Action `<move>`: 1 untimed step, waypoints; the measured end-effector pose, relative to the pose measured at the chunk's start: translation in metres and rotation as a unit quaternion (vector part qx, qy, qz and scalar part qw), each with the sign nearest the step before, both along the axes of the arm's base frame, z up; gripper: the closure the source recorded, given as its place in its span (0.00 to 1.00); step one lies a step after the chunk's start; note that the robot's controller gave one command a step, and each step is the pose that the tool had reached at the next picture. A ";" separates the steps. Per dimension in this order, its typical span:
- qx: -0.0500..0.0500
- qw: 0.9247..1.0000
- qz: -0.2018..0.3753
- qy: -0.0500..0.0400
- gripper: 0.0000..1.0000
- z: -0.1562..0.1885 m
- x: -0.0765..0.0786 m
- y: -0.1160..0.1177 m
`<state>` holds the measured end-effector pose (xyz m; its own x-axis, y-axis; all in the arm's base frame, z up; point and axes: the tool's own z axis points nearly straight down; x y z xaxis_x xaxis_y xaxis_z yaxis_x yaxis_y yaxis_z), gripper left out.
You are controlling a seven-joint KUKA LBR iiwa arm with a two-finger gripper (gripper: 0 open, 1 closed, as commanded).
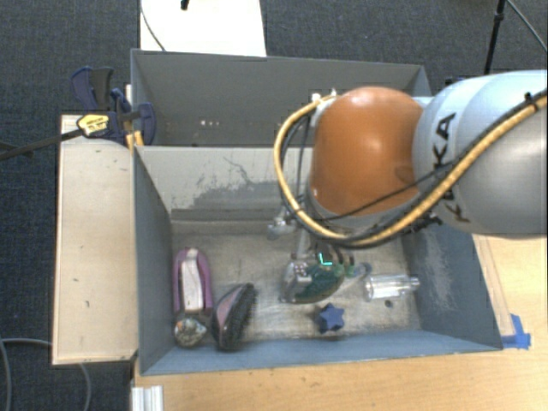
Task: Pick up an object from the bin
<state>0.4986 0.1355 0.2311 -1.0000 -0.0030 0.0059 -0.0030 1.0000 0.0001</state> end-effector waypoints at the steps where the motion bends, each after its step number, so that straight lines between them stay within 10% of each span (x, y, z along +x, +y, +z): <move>1: 0.001 0.989 0.150 -0.006 0.00 -0.141 0.024 -0.126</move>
Offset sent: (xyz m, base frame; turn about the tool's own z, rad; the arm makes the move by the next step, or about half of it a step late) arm 0.0257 -0.1434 -0.1611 -0.3205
